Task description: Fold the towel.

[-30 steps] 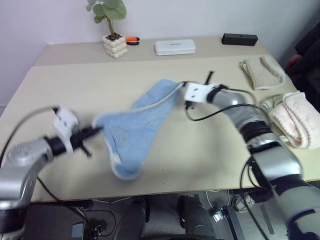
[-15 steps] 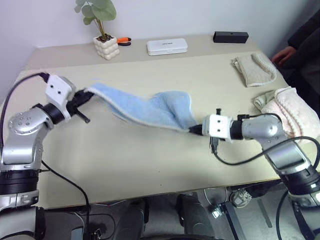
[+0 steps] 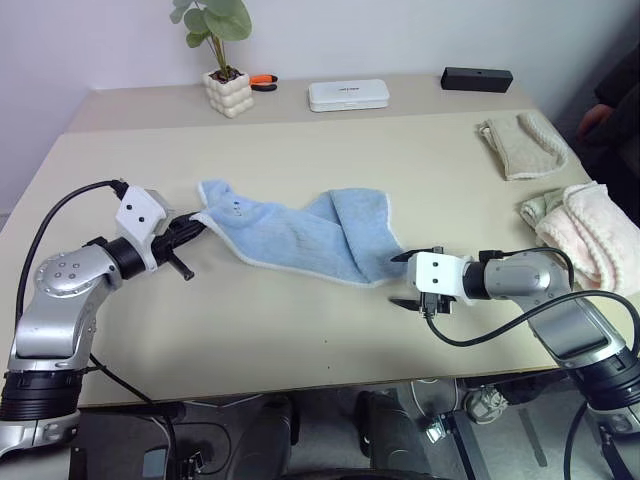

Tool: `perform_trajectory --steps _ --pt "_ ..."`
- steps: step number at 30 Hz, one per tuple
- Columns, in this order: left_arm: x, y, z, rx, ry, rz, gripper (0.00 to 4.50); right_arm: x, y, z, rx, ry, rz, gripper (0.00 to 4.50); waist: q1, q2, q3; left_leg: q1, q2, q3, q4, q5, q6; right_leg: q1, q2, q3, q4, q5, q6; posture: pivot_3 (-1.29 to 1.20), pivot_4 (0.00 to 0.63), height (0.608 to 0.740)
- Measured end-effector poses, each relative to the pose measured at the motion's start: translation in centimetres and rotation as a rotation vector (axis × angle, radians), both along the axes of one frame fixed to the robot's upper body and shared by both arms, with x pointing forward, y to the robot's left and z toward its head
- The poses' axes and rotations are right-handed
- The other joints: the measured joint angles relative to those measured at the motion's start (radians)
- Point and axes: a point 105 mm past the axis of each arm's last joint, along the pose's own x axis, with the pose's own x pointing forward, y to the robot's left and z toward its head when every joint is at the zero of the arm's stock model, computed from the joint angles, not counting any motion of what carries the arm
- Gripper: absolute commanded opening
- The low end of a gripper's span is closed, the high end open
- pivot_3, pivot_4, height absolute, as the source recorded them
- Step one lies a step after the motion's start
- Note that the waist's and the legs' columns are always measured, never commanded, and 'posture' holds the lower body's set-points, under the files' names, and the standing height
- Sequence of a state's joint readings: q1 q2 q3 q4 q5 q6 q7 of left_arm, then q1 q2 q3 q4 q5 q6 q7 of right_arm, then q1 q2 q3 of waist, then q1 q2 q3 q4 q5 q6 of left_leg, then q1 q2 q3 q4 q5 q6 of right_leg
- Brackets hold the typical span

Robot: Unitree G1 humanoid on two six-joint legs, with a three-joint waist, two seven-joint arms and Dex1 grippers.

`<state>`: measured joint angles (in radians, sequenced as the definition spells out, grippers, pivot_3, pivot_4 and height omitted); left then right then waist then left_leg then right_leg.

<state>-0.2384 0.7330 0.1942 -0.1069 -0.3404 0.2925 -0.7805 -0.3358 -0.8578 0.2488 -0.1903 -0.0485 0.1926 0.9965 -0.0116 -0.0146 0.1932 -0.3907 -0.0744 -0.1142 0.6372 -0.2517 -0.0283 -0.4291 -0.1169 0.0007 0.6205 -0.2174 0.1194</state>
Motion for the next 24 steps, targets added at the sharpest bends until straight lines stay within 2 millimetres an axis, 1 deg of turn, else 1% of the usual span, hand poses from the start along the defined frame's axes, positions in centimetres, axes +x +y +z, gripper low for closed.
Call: perform_trajectory --steps 6,7,9,14,15,19,21,24 --pt "-0.1 -0.4 0.1 -0.015 0.007 -0.006 0.00 1.8 -0.5 0.0 0.045 -0.103 -0.061 3.87 0.000 -0.001 -0.001 0.001 0.000 0.000 0.001 0.000 0.000 0.002 0.000 0.000 0.000 0.000 0.000 0.00 0.150 0.740" --pt "-0.1 -0.5 0.0 -0.018 0.008 -0.005 0.00 2.0 -0.5 0.0 0.047 -0.123 -0.067 3.64 0.000 -0.001 -0.001 0.001 0.000 0.000 0.001 0.000 0.000 0.002 0.000 0.000 0.000 0.000 0.000 0.00 0.150 0.740" --pt "-0.1 -0.6 0.1 -0.024 0.006 -0.004 0.00 2.6 -0.7 -0.1 0.054 -0.156 -0.093 3.05 0.000 -0.002 -0.001 0.001 0.000 0.000 0.001 0.000 0.000 0.002 0.000 0.000 0.000 0.000 0.000 0.00 0.150 0.740" --pt "-0.2 -0.6 -0.1 -0.030 0.010 -0.004 0.00 3.3 -1.5 -0.8 0.024 -0.183 -0.141 0.43 0.002 -0.002 -0.001 0.001 0.000 0.000 0.001 0.000 0.000 0.003 0.000 0.000 0.000 0.000 0.000 0.00 0.150 0.740" --pt "-0.2 -0.6 -0.1 -0.030 0.013 -0.003 0.00 3.3 -1.6 -0.9 0.017 -0.185 -0.147 0.04 0.002 -0.002 -0.001 0.001 0.000 0.000 0.001 0.000 0.000 0.002 0.000 0.000 0.000 0.000 0.000 0.00 0.150 0.740" --pt "-0.4 -0.3 -0.2 -0.031 0.018 0.003 0.00 3.6 -2.3 -0.7 0.013 -0.197 -0.169 0.04 0.000 -0.001 -0.001 0.001 0.000 0.000 0.001 0.000 0.000 0.002 0.000 0.000 0.000 0.000 0.000 0.00 0.150 0.740" --pt "-0.6 0.1 -0.3 -0.019 0.030 0.009 0.00 3.5 -3.0 -0.3 -0.004 -0.192 -0.172 0.04 -0.001 -0.001 -0.001 0.001 0.000 0.000 0.001 0.000 0.000 0.002 0.000 0.000 -0.001 0.000 0.000 0.00 0.150 0.740" --pt "-0.9 0.7 -0.1 0.009 0.045 0.005 0.00 3.4 -4.3 1.0 -0.024 -0.193 -0.176 0.04 0.000 -0.001 -0.001 0.001 0.000 0.000 0.001 0.000 0.000 0.002 0.000 0.000 -0.001 0.000 0.000 0.00 0.150 0.740"
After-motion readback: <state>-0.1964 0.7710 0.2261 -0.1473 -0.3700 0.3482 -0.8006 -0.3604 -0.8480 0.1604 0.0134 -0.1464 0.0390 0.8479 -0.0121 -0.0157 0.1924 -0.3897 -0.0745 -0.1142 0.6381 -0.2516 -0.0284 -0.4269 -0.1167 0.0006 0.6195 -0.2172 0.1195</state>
